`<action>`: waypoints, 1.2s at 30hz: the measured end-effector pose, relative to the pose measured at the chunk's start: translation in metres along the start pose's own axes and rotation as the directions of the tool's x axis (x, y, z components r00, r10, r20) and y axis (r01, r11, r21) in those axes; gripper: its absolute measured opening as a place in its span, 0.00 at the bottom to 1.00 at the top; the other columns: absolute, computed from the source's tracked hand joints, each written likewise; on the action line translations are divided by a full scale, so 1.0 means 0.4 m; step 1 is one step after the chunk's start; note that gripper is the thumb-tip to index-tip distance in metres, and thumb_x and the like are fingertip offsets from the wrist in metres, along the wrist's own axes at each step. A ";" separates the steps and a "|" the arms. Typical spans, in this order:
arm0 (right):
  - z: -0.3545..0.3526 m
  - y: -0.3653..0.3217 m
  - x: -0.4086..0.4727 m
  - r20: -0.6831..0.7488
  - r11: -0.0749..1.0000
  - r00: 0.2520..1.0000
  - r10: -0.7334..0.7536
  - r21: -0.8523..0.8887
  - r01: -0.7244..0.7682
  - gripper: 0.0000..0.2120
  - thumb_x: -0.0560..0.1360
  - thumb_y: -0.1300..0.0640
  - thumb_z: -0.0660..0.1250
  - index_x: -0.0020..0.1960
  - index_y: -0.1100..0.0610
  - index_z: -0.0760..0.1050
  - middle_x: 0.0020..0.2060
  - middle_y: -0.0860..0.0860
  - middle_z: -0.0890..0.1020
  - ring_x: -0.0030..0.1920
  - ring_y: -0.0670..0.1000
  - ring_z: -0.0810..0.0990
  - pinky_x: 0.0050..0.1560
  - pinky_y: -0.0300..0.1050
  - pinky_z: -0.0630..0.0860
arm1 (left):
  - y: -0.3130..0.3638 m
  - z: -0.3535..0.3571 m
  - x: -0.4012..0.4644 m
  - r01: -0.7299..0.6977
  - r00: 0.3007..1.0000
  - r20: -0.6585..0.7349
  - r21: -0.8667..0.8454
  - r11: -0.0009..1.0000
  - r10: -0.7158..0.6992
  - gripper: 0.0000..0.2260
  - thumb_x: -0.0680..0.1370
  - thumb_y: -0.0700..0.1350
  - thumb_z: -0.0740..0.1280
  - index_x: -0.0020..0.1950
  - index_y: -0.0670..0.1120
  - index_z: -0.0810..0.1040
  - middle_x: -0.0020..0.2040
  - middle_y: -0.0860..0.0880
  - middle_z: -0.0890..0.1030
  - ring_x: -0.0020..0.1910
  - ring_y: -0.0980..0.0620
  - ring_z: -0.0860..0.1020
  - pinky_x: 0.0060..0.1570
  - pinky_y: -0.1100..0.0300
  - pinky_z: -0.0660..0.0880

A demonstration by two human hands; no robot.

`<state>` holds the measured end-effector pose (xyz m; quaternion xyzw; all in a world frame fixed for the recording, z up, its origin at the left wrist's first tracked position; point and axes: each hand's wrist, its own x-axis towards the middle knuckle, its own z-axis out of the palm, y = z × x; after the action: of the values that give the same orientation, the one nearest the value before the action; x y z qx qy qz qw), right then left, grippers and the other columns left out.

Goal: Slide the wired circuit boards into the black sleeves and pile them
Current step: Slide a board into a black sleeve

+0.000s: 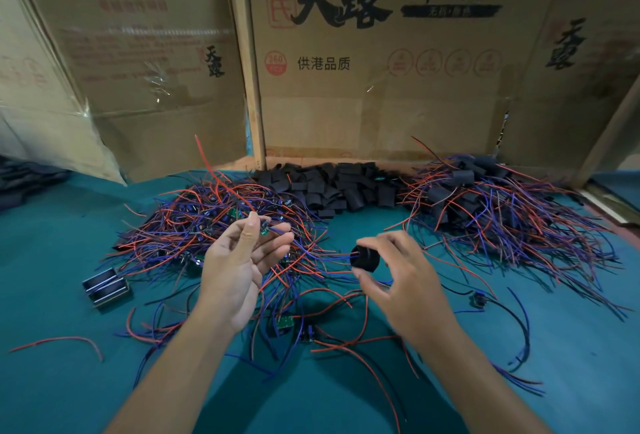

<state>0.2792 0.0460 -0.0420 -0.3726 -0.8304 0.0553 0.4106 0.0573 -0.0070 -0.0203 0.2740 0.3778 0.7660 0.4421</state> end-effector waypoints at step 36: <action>-0.014 -0.087 -0.011 0.120 0.916 0.982 0.146 -0.391 -0.088 0.12 0.74 0.44 0.69 0.54 0.47 0.77 0.46 0.45 0.80 0.53 0.53 0.78 0.67 0.57 0.63 | -0.106 0.060 -0.068 0.005 0.971 0.234 0.179 0.984 -0.047 0.11 0.71 0.47 0.71 0.46 0.42 0.76 0.34 0.48 0.76 0.33 0.53 0.72 0.40 0.61 0.70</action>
<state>0.2649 0.0170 -0.0274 -0.4898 -0.8291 -0.0566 0.2634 0.1080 -0.0092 -0.0439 0.3970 0.3923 0.6850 0.4682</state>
